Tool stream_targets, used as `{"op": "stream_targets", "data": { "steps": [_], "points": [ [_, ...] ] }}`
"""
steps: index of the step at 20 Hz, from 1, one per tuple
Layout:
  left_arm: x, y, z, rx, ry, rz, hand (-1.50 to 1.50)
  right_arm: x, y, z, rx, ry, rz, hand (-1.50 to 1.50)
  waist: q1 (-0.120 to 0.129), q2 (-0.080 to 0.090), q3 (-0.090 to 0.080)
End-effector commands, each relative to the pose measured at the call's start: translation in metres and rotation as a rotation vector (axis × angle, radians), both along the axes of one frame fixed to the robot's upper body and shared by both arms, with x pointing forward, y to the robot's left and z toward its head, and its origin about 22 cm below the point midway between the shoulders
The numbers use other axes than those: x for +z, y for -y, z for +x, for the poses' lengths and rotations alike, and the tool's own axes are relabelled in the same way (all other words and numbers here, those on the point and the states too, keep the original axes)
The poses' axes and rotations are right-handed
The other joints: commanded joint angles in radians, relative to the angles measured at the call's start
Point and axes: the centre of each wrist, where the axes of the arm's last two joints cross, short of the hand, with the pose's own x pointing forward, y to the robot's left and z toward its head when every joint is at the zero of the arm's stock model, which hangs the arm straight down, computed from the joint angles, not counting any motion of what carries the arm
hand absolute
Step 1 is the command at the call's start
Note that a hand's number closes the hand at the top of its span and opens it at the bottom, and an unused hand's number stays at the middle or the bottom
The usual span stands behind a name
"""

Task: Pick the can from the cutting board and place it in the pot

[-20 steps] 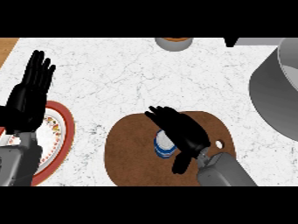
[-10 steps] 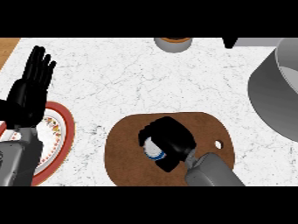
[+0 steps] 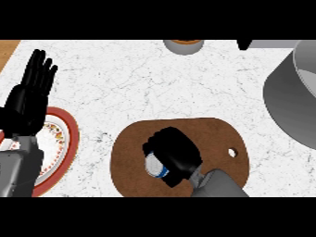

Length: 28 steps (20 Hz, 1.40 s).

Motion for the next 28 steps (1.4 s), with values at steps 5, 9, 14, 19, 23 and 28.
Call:
{"op": "stream_targets", "data": {
  "steps": [5,9,14,19,23,28],
  "points": [
    [-0.004,-0.007,0.0,0.008,0.016,0.001,0.0,0.028,0.004,-0.047,-0.147,0.11,0.04,1.5,-0.006,0.003,0.001],
    [-0.013,-0.005,-0.012,0.006,0.003,0.008,0.0,0.023,-0.009,-0.109,-0.179,0.063,0.012,1.5,-0.009,0.0,0.001],
    [0.0,-0.008,-0.009,0.016,-0.003,0.004,0.0,0.064,0.036,-0.098,-0.429,0.298,0.081,1.5,-0.018,-0.002,0.001],
    [-0.001,-0.01,0.003,0.021,0.009,-0.003,0.0,0.095,0.06,-0.1,-0.615,0.442,0.215,1.5,-0.023,0.003,0.001],
    [0.003,-0.007,0.004,0.026,-0.007,-0.006,0.0,0.125,0.103,-0.096,-0.739,0.574,0.242,1.5,-0.018,0.005,0.002],
    [-0.007,-0.006,-0.001,-0.003,-0.007,0.009,0.0,0.146,0.164,-0.08,-0.854,0.627,0.319,1.5,-0.006,0.01,0.002]
  ]
}}
